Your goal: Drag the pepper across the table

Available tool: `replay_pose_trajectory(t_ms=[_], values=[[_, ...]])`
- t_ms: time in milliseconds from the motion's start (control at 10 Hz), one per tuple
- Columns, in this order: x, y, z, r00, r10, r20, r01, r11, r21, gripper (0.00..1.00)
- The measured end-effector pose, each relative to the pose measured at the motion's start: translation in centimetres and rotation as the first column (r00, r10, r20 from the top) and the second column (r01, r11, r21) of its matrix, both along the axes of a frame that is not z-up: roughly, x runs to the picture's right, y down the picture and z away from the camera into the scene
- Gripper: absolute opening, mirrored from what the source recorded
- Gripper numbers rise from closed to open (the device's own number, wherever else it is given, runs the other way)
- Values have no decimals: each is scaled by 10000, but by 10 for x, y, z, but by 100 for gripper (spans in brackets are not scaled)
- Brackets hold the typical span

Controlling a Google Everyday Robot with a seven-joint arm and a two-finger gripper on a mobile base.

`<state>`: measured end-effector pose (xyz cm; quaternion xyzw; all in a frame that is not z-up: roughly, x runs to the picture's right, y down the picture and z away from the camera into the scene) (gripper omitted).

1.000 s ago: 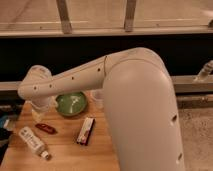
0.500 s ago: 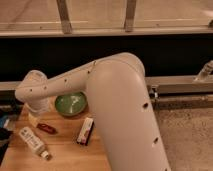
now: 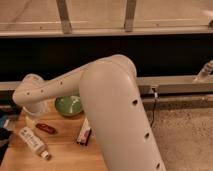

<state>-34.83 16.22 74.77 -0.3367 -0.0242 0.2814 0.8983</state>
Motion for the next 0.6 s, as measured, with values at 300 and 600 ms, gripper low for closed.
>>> replay_pose_trajectory(t_ms=[300, 600], values=[[-6, 13, 14, 9997, -88, 230, 88, 10000, -25, 65], [-8, 27, 33, 9991, -395, 155, 398, 9990, -202, 65]])
